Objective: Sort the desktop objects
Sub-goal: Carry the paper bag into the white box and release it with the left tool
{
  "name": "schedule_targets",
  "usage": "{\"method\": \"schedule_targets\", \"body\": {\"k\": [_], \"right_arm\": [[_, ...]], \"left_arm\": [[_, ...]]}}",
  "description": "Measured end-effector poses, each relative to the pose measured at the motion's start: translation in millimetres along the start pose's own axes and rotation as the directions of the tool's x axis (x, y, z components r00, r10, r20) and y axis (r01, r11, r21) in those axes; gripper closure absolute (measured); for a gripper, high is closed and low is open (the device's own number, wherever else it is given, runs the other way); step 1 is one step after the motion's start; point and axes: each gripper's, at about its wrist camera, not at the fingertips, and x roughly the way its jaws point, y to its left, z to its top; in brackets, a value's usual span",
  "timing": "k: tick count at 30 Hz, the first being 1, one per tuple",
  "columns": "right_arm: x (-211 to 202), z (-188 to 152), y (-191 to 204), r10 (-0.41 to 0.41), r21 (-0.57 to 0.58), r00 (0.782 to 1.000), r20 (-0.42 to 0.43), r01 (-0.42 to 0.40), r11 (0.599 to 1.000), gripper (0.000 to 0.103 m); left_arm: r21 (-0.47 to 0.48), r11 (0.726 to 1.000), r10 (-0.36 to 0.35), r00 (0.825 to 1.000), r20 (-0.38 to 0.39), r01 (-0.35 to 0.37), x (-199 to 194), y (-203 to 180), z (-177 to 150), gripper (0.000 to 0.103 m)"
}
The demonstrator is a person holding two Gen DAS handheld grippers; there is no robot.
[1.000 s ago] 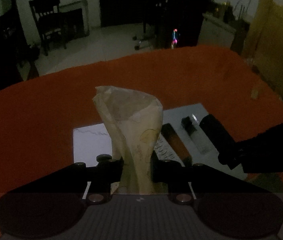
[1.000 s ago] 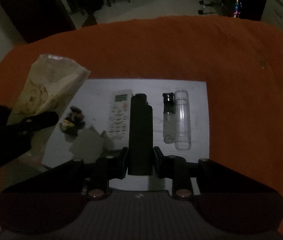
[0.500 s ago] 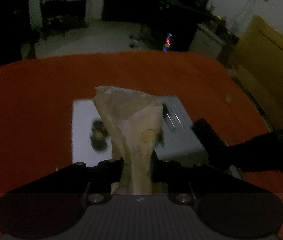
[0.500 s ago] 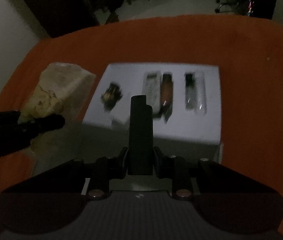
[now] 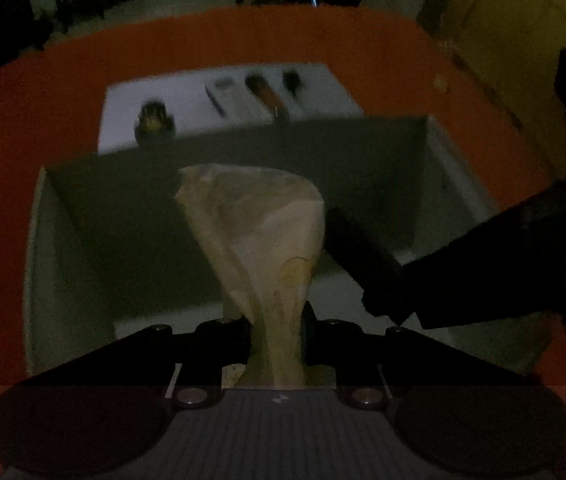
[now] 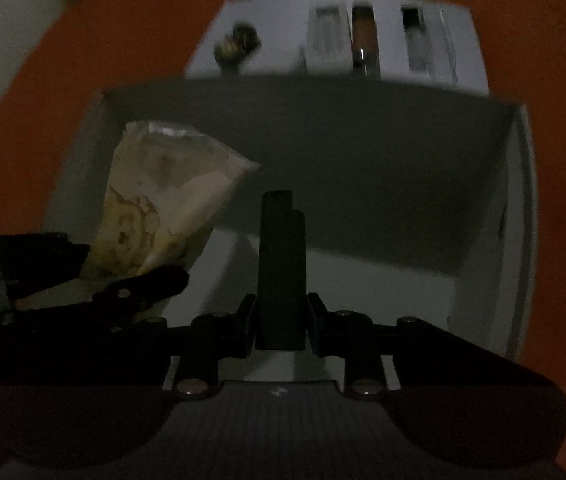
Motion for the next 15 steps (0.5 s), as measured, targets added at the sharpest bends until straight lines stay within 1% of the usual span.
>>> {"method": "schedule_targets", "body": {"k": [4,6,11,15], "right_arm": [[27,-7,-1,-0.061,-0.025,0.997,-0.053,0.059,0.998,0.075],[34,-12,-1,-0.075,-0.04,0.995,-0.071,0.072,0.997,0.075],[49,-16,0,-0.099,-0.061,0.99,-0.104,0.093,0.994,0.075],[56,-17,-1,-0.099,-0.056,0.986,-0.132,0.092,0.994,0.075]], "left_arm": [[-0.023,1.0,-0.01,0.998,-0.069,0.008,21,3,-10,0.087],[-0.028,1.0,-0.008,0.996,-0.091,0.006,28,4,-14,0.087],[-0.018,1.0,0.003,0.995,-0.105,-0.005,38,4,-16,0.087],[-0.005,1.0,0.009,0.993,-0.115,-0.01,42,2,-19,0.087]]}}
